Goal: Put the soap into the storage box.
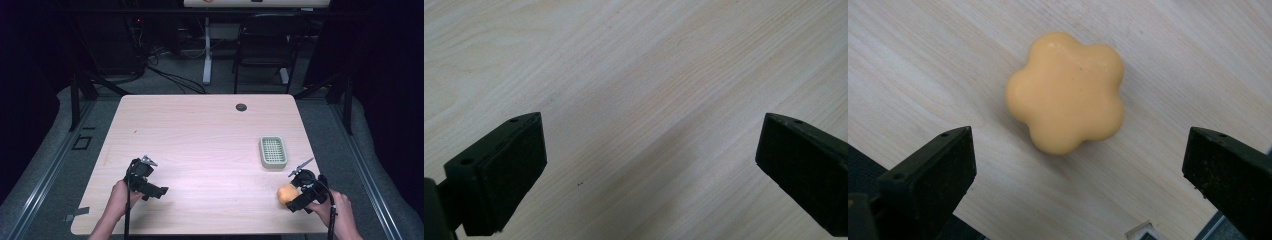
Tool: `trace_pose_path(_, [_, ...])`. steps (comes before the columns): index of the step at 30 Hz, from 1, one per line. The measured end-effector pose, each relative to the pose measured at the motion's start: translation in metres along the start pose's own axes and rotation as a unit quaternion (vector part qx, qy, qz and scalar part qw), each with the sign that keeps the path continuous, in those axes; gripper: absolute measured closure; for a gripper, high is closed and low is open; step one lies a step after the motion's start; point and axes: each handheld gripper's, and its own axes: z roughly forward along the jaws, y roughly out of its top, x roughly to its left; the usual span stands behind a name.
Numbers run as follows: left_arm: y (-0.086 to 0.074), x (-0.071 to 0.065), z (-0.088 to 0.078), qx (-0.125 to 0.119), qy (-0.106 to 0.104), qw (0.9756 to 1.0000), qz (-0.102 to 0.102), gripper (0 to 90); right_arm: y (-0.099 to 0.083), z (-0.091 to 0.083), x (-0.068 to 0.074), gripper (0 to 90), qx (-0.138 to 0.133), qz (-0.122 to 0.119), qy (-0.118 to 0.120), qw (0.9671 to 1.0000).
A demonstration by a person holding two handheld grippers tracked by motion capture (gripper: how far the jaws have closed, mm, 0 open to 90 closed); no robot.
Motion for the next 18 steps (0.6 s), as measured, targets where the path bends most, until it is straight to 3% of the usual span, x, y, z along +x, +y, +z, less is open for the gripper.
trace_pose_path(1, [0.0,0.0,0.0,0.001,-0.001,1.0,0.0,0.0,0.002,0.0,0.0,0.3,0.007,-0.008,0.004,0.9999])
trace_pose_path(2, [0.0,0.0,0.0,0.001,-0.001,1.0,0.0,0.0,0.003,0.001,0.002,0.3,-0.005,-0.002,0.006,1.0])
trace_pose_path(4, [0.0,0.0,0.0,0.0,0.0,1.0,0.0,0.0,0.006,0.001,0.002,0.3,0.001,-0.015,0.007,0.9999])
trace_pose_path(7, [0.0,0.0,0.0,0.0,0.0,1.0,0.0,0.0,0.008,0.003,0.004,2.0,-0.011,-0.02,0.002,0.9997])
trace_pose_path(9, [0.0,0.0,0.0,0.001,0.0,1.0,0.0,0.0,0.013,0.002,0.004,6.8,0.0,-0.031,0.0,0.9995])
trace_pose_path(14, [0.0,0.0,0.0,0.001,0.0,1.0,0.001,0.0,0.015,0.009,0.005,9.8,-0.004,-0.024,0.005,0.9997])
trace_pose_path(18, [0.0,0.0,0.0,0.001,0.001,1.0,0.002,0.0,0.019,0.015,0.003,14.2,0.009,-0.024,0.009,0.9996])
